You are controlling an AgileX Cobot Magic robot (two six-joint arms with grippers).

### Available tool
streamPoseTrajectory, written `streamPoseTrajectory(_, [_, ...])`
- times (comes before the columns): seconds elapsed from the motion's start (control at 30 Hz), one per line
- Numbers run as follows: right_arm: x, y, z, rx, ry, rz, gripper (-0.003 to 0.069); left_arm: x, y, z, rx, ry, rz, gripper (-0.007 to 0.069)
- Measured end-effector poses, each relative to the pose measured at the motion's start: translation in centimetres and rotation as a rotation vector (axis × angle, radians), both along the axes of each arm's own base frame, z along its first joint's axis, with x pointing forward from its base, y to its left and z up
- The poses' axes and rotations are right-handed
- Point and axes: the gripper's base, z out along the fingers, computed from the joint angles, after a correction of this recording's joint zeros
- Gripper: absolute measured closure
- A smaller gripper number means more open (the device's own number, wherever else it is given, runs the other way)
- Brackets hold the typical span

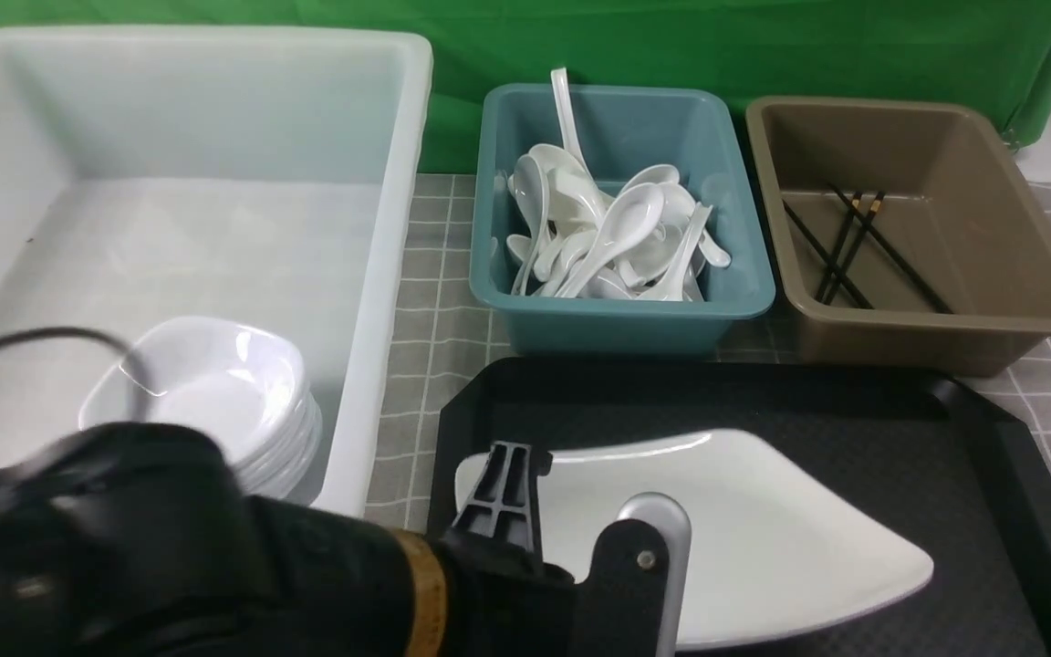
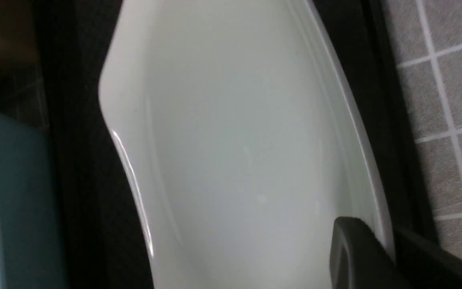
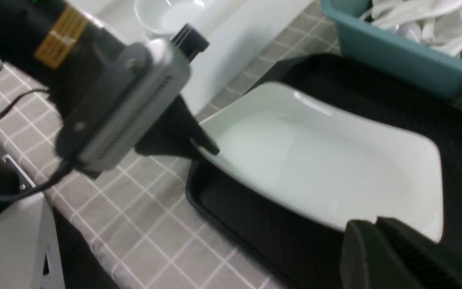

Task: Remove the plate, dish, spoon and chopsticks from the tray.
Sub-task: Use the left arm to put the plate into the large storage box on the left

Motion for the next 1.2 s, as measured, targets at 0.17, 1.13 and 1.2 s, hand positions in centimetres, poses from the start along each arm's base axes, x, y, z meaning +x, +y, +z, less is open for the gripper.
streamPoseTrajectory(0.17, [0.3,-0.3,0.5,-0.010,-0.053,-0.029,0.0609,-1.7,1.3,2.5,-0.086,0.013,0.002,0.0594])
streamPoseTrajectory(1.13, [1.6,0.7,4.8,0.067,-0.156,-0.061,0.0638,3.8,9.8,11.7,-0.039,-0.378,0.643,0.0594])
streamPoseTrajectory(1.2, [1.8,1.0,4.7,0.049,-0.155,-0.045,0.0638,5.4,10.7,11.2,-0.025,-0.368,0.715,0.0594])
